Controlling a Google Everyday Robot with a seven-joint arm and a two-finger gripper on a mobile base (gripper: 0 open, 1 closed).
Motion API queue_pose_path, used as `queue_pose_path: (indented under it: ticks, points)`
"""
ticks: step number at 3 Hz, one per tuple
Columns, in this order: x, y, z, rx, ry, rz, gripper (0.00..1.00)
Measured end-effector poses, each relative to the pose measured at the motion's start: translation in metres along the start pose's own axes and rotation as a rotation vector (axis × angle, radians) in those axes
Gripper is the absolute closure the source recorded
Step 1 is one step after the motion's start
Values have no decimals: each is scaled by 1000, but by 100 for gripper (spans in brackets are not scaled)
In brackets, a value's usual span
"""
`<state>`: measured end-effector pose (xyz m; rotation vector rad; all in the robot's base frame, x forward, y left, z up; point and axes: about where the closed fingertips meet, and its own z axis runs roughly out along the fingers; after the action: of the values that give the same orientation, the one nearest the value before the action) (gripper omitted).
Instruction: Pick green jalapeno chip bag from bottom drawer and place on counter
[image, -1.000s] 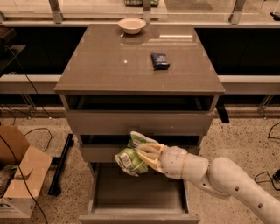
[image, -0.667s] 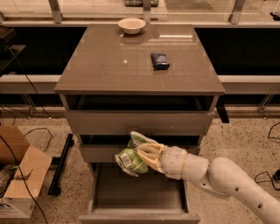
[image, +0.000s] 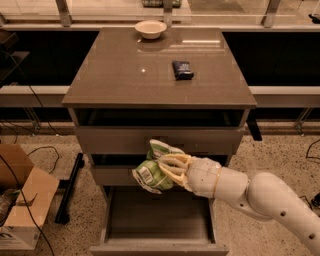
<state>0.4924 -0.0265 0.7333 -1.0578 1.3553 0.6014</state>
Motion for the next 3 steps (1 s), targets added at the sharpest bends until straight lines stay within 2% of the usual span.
queue_pose_path:
  ticks: [2,3]
  points:
    - [-114,-33,-27,56,-61,-248,100]
    - [-171,-60,-23,72,-41,-354,100]
